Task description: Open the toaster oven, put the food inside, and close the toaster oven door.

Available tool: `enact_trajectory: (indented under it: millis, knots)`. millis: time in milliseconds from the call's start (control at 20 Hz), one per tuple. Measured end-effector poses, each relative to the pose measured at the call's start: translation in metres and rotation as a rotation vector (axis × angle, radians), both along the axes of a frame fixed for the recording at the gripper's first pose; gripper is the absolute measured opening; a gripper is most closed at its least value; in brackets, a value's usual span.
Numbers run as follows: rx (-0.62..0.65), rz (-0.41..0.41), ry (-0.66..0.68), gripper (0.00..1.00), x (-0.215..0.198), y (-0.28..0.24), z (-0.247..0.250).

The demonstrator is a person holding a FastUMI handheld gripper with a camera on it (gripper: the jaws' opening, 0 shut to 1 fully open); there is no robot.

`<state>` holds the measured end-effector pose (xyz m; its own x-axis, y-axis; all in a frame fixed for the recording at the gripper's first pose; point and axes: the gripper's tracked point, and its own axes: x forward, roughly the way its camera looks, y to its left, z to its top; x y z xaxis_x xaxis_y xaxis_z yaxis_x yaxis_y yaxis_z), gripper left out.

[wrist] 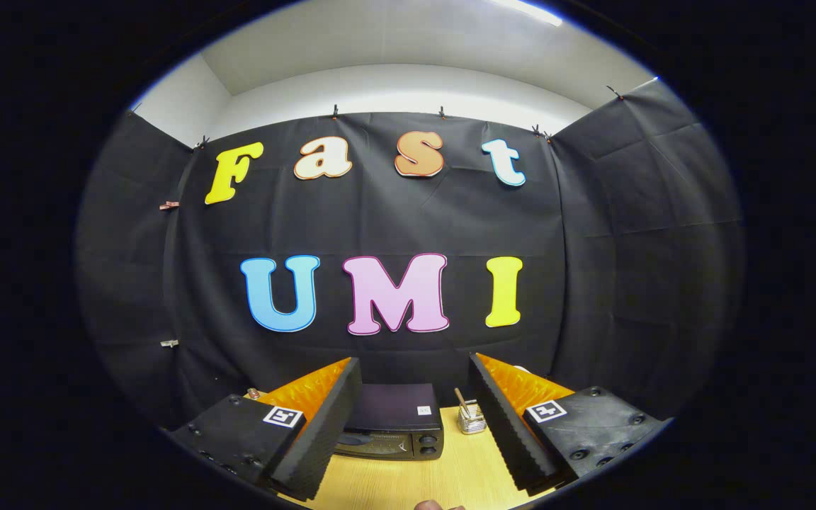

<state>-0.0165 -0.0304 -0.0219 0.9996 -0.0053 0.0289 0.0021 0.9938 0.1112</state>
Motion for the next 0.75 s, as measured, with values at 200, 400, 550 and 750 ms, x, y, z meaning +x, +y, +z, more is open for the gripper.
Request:
enact_trajectory:
  millis: [200, 400, 550, 750]
  knots:
    - [0.003, -0.008, 0.009, 0.98, -0.0035, -0.0015, -0.0006]
    - [0.005, -0.003, 0.025, 0.98, -0.0064, 0.0016, -0.004]
    - [0.006, -0.004, 0.033, 0.98, -0.0071, 0.0017, -0.0061]
    - [-0.003, -0.006, 0.034, 0.98, -0.0105, 0.0024, -0.0067]
